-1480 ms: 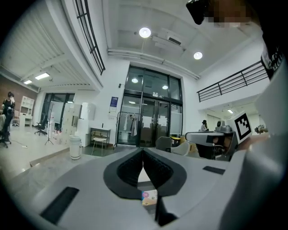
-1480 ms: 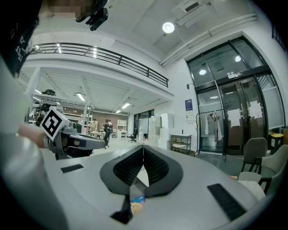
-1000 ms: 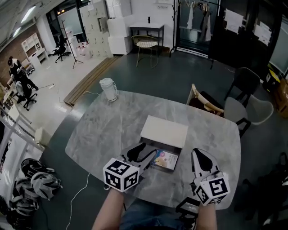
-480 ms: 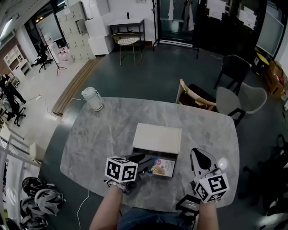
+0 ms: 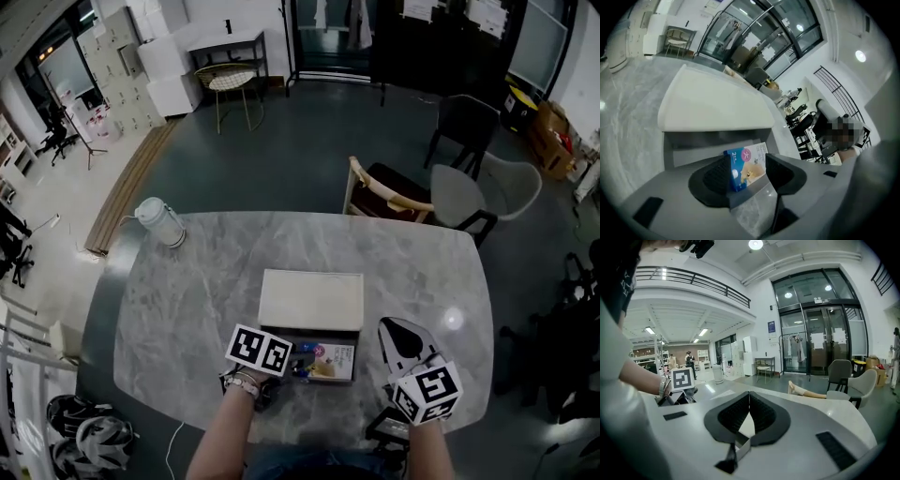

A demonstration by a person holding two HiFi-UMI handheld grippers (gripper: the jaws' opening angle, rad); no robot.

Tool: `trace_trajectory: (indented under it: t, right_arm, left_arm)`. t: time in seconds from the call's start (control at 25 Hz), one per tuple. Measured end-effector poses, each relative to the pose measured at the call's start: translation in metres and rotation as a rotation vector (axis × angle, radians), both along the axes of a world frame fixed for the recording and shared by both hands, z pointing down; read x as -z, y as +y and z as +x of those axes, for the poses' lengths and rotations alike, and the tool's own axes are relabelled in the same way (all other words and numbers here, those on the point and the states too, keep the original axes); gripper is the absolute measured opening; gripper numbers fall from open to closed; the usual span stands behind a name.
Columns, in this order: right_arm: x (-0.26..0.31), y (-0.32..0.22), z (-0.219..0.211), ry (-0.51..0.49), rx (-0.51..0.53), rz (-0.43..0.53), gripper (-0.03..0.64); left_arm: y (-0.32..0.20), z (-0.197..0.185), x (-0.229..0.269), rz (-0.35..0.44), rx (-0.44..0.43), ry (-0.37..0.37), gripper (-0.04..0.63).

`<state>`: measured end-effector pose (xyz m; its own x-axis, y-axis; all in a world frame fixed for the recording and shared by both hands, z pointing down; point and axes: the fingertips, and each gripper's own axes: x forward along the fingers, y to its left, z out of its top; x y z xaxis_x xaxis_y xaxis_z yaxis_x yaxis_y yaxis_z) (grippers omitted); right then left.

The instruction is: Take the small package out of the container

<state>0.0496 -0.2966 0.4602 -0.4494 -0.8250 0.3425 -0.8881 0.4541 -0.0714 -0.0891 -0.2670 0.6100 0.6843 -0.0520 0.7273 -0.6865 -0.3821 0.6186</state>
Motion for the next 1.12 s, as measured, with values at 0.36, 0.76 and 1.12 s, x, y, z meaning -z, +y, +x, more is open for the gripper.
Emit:
trace_trajectory:
  t: [0.36,0.76,1.12]
  right_arm:
    - [-0.019,-0.008,0.006,0.007,-0.015,-0.055,0.026]
    - [-0.031,-0.009,0.022,0.000,-0.065,-0.099,0.026]
    - [-0.026,-0.015,0.010,-0.017,-0.042,-0.080,0.026]
  left_arm:
    - [0.003,0.008,-0.036,-0.121,-0.078,-0.111,0.242]
    - [-0.003,0.013,-0.048,-0.201,-0.052,-0.075,0.224]
    - [-0.006,0.012,-0.037,-0.112,-0.052,-0.004,0.202]
